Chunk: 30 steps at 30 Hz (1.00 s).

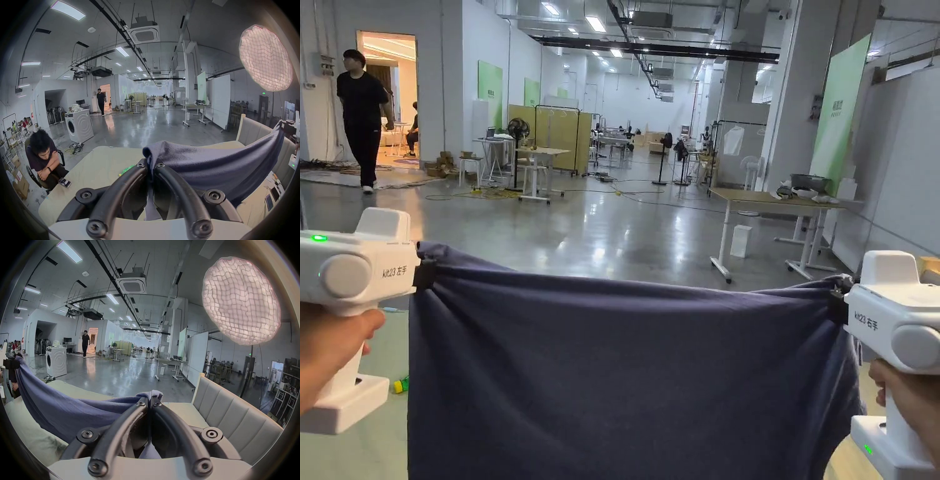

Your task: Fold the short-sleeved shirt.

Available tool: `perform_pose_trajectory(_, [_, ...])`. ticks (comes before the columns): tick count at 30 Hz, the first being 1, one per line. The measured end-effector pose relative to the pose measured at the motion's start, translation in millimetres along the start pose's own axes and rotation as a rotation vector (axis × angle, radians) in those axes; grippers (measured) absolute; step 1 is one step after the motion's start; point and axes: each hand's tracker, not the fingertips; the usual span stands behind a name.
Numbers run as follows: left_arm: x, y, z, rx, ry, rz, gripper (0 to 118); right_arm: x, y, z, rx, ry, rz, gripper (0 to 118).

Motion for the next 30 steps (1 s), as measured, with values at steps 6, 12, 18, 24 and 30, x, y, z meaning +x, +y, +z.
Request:
perform_pose_trajectory(6, [-3,23,-31,-0.022,0.010,0.018,6,-2,14,-38,-0.015,-0.011,0.012,2])
perform_pose_trajectory(12, [-4,42,-74,-0.053,0.009,0.057,6,-4,34,-76,-0.045,-0.026,-0.008,2])
perform_pose_trajectory(18, [4,66,-106,-0.051,0.011,0.060,6,1,56,-122,-0.032,-0.055,-0.007,2])
perform_pose_trajectory(24, [10,91,-122,-0.026,0.010,0.058,6,8,85,-141,-0.007,-0.069,-0.011,2])
perform_pose_trajectory(30, [12,106,-120,0.010,0.020,0.034,6,11,101,-133,0.041,-0.083,0.020,2])
